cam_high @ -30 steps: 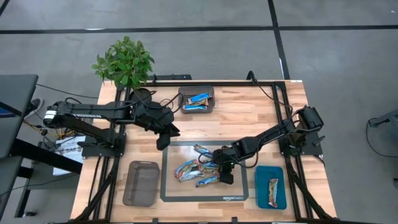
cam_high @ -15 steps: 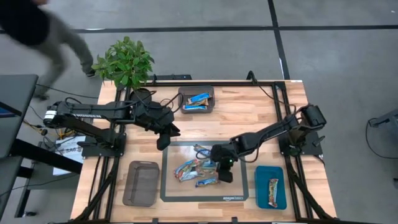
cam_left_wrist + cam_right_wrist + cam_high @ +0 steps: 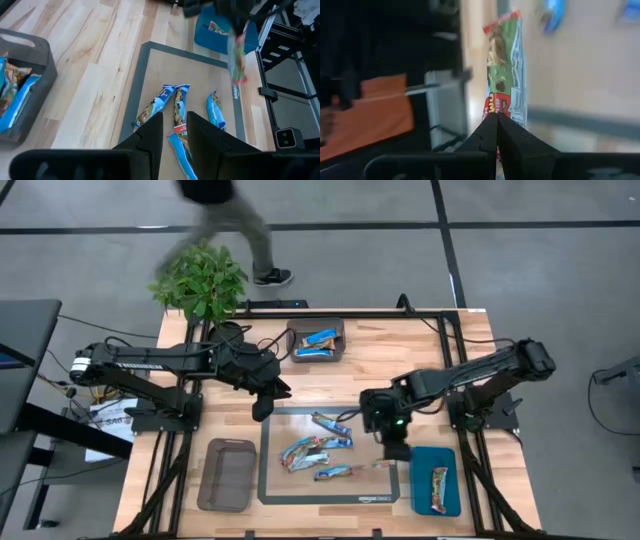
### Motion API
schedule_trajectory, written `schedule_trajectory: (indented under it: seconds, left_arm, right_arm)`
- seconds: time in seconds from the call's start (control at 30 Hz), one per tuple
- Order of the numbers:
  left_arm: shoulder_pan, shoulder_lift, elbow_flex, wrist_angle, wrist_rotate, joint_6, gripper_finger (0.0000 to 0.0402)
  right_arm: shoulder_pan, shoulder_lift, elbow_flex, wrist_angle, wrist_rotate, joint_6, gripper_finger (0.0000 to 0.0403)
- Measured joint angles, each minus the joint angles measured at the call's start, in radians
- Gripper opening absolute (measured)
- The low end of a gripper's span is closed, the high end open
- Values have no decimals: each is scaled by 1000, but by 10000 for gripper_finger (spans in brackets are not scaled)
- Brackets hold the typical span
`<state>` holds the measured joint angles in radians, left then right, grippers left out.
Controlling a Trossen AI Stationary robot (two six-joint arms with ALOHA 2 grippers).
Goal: Pick and place Granola Bars by type
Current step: Put the red granola bar into the blue bin
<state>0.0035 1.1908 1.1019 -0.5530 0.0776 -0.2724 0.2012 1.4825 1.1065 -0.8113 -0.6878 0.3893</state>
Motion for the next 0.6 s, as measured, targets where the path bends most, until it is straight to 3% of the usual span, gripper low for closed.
schedule_trajectory:
  seconds: [0.37, 0.6]
  left_arm:
    - [0, 0, 0, 17, 0, 45, 77]
    - [0, 0, 0, 32, 0, 52, 77]
  right_arm:
    - [65, -165, 0, -535, -157, -17, 0]
    - [114, -135, 0, -561, -142, -32, 0]
